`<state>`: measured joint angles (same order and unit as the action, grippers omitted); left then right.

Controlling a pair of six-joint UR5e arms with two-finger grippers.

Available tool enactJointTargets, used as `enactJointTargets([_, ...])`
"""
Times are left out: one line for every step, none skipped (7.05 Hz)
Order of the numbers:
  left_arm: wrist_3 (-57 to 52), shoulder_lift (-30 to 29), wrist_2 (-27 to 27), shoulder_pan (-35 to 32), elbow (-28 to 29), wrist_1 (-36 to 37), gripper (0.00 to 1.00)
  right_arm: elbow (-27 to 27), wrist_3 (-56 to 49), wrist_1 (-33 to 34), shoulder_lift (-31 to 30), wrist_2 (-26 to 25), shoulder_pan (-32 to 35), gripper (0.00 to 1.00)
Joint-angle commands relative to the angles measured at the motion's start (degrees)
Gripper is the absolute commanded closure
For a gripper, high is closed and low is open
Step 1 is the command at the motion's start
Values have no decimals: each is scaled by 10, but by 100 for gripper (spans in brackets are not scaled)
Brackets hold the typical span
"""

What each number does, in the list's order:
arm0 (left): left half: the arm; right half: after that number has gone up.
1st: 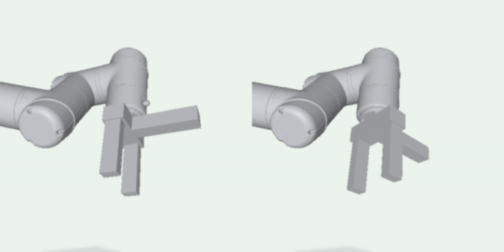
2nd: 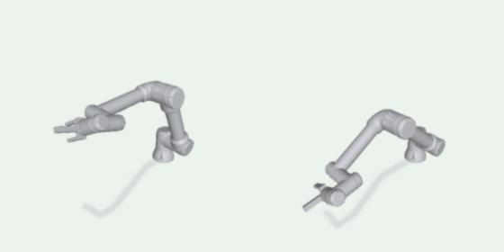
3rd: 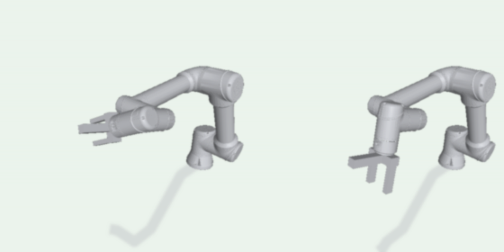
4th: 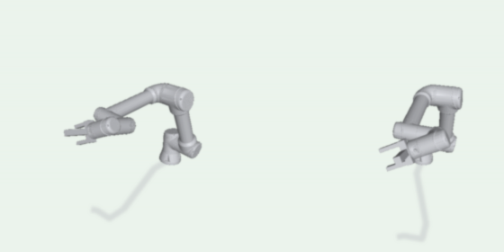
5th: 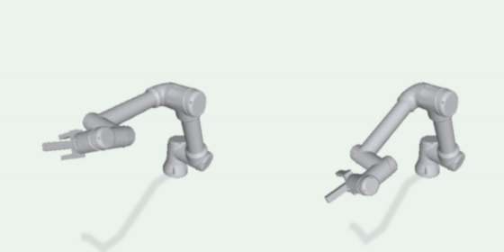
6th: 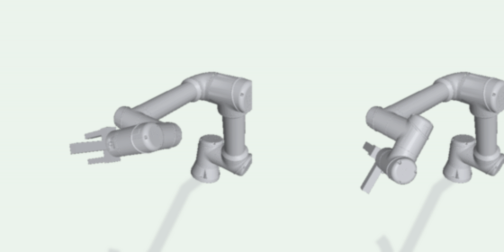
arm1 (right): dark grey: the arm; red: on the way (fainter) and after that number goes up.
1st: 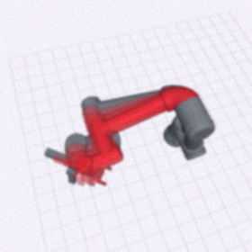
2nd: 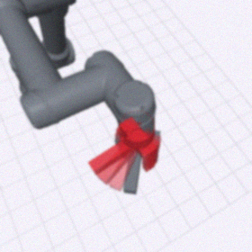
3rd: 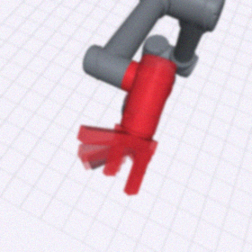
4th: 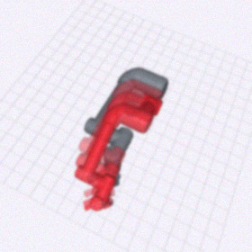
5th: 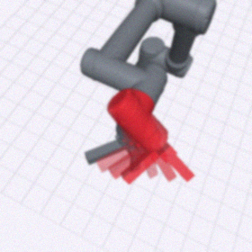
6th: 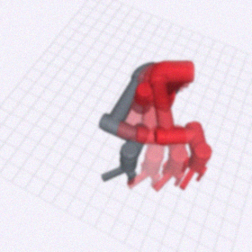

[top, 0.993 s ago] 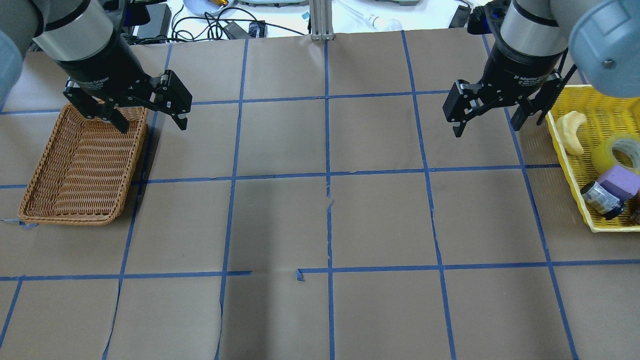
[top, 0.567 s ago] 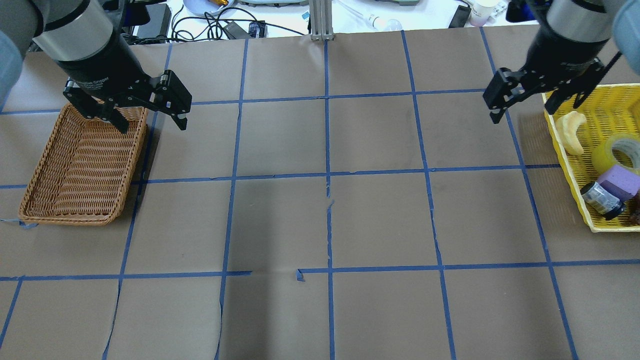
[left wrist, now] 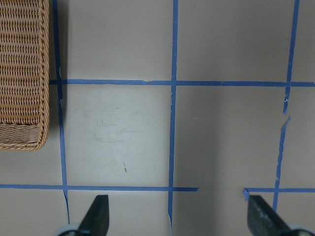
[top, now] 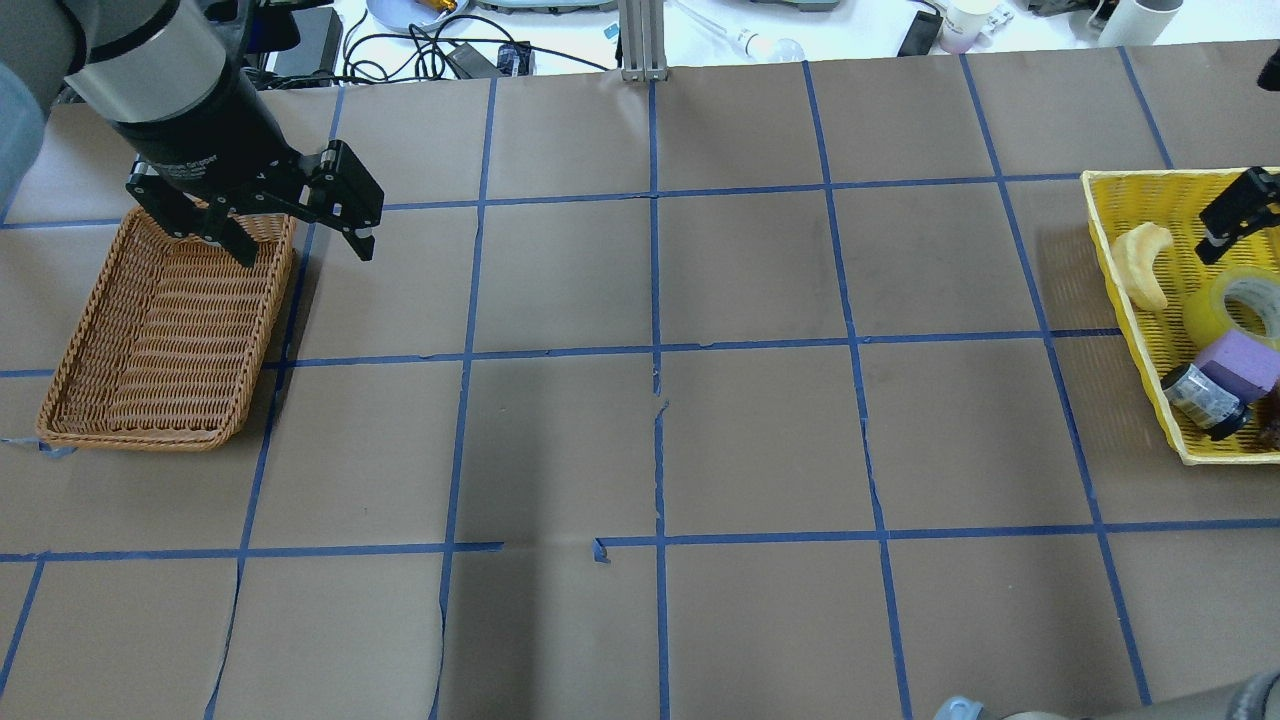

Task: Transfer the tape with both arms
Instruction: 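Move the right gripper over the yellow crate toward the tape roll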

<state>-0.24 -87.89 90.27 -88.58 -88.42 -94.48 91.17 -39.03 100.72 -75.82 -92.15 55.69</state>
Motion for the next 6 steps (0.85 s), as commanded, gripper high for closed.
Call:
enactJointTargets([1, 0, 1, 0, 0, 0, 0, 5, 10, 116, 101, -10, -32, 0])
enactJointTargets([0, 0, 1, 0, 0, 0, 0, 19, 37, 135, 111, -12, -33, 0])
enactJointTargets([0, 0, 1, 0, 0, 0, 0, 50, 43, 171, 125, -30, -34, 0])
enactJointTargets([1, 0, 2, -1, 0, 0, 0, 69, 42, 204, 124, -46, -34, 0])
enactJointTargets([1, 0, 1, -2, 0, 0, 0, 68, 42, 218, 130, -46, -34, 0])
enactJointTargets([1, 0, 1, -2, 0, 0, 0, 66, 43, 235, 129, -46, -34, 0])
